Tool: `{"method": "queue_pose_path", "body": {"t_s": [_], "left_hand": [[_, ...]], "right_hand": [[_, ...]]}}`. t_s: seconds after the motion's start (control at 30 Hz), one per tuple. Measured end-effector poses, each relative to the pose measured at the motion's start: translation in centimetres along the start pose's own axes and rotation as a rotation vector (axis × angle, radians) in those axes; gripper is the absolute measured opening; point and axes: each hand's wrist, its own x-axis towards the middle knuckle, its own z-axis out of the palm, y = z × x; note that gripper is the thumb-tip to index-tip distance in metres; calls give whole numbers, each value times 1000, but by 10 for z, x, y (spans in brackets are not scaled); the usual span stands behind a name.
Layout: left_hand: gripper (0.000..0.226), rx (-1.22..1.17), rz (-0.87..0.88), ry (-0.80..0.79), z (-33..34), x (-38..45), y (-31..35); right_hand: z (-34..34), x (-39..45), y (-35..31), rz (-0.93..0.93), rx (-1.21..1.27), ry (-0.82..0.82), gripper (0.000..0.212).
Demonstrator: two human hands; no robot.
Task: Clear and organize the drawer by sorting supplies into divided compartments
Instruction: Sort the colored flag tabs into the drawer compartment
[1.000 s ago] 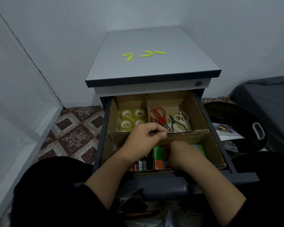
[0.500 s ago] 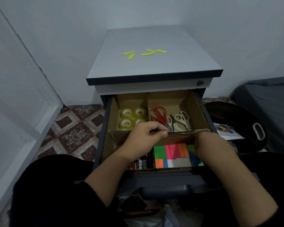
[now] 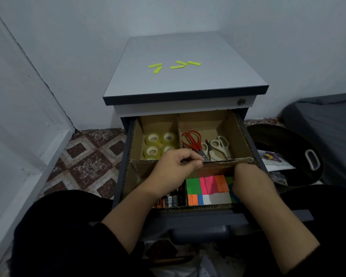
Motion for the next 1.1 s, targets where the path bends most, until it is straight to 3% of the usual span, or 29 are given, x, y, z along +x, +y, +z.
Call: {"method": "queue_pose_path", "body": {"t_s": [0.27,0.4,0.47,0.77,1.1], "left_hand": [[12,1,-1,-7,0,-1,1],[14,14,4,1,0,1,-1],[14,13,2,-1,0,2,-1],[16,4,11,-4,0,3,-3],[13,16,10,-6,0,2,-3]], "right_hand": [[-19,-4,2,5,39,-5,12],[-28,-4,-7,-53,347,-306,21],[-22,-5,-13,-95,436,-301,19],[4,3,-25,-228,249,-229,6],[4,2,-23,-301,144,-226,14]]}}
